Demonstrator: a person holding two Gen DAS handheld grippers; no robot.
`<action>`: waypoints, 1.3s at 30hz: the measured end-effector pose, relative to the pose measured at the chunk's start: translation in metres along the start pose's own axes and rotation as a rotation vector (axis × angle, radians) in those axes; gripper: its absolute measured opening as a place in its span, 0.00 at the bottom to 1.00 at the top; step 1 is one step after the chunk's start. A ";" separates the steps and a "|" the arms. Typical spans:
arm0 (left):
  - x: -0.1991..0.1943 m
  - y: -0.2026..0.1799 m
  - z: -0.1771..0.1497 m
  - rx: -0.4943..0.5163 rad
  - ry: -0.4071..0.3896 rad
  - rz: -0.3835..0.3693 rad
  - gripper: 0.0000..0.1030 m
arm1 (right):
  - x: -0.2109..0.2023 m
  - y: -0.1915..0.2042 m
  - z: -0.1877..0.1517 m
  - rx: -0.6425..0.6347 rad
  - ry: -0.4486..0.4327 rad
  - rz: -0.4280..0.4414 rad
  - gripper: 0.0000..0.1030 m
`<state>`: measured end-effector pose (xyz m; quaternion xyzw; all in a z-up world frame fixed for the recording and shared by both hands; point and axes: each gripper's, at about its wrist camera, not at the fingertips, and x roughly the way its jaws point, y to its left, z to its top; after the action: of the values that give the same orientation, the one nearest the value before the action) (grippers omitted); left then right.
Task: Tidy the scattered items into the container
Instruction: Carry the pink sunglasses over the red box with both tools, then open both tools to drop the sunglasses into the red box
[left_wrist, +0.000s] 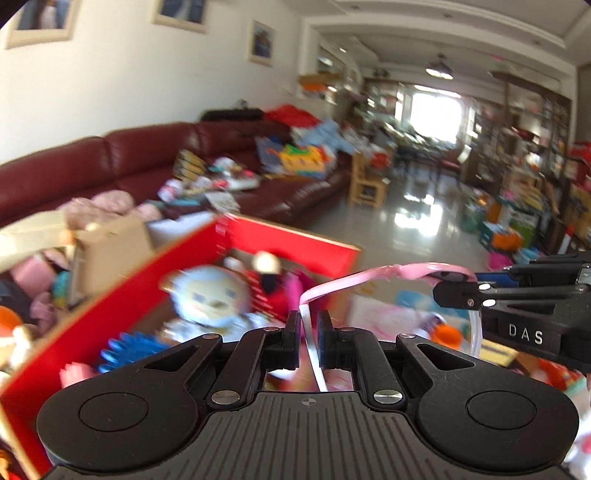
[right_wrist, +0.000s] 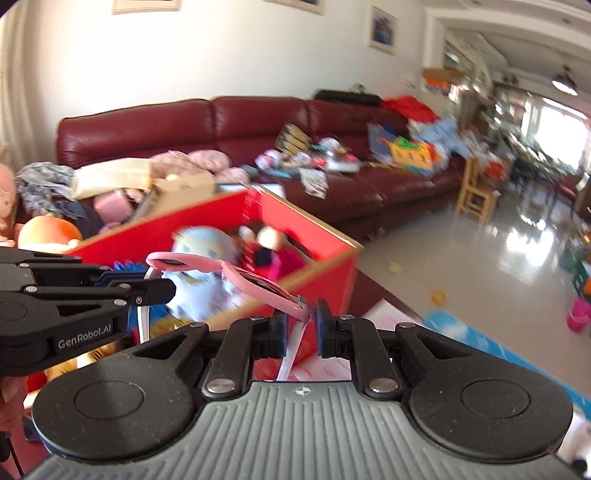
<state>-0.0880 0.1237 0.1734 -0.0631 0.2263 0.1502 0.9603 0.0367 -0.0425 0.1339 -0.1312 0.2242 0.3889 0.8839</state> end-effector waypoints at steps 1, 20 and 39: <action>-0.005 0.013 0.005 -0.011 -0.016 0.030 0.05 | 0.005 0.011 0.008 -0.016 -0.009 0.020 0.16; 0.043 0.136 0.013 -0.070 0.122 0.183 0.05 | 0.104 0.104 0.044 -0.073 0.127 0.184 0.18; 0.067 0.146 -0.018 -0.077 0.197 0.179 0.99 | 0.129 0.085 0.029 -0.032 0.230 0.199 0.94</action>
<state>-0.0845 0.2760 0.1194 -0.0941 0.3185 0.2368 0.9130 0.0587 0.1068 0.0901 -0.1661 0.3295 0.4607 0.8072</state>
